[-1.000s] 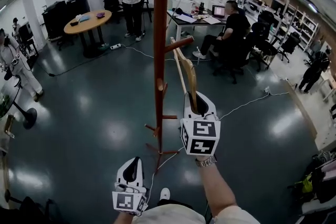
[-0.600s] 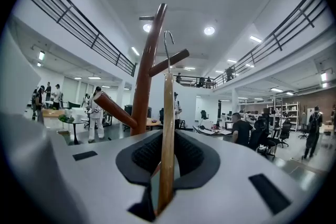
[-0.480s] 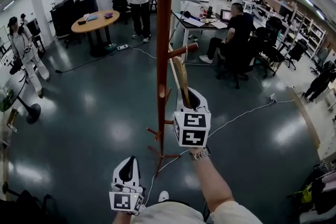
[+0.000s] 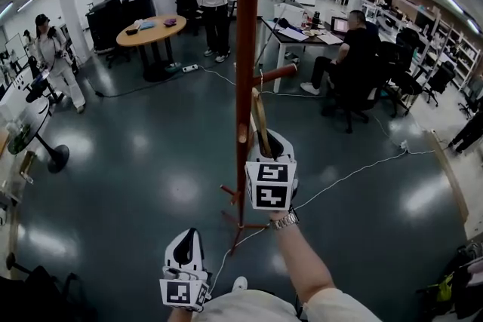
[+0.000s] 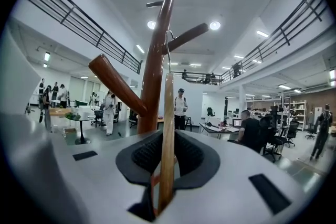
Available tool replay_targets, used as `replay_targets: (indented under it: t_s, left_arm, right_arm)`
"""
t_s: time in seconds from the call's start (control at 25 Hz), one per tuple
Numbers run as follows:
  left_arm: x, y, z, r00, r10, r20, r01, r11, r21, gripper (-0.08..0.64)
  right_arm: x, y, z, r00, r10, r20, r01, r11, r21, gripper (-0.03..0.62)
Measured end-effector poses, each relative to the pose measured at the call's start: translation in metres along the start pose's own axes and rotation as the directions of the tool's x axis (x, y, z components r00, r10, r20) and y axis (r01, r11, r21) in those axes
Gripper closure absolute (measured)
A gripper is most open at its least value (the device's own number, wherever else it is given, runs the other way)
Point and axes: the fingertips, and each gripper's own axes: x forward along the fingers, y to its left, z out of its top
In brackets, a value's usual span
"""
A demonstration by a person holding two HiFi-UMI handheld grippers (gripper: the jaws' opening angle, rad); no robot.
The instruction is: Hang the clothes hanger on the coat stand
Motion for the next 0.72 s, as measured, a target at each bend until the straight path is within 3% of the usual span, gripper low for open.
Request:
replay_targets:
  t_s: [0.72]
  left_arm:
    - [-0.010, 0.014, -0.004, 0.999, 0.036, -0.002, -0.036, 0.999, 0.015, 0.548]
  right_arm:
    - [0.013, 0.017, -0.010, 1.000, -0.015, -0.020, 0.015, 1.000, -0.015, 0.526]
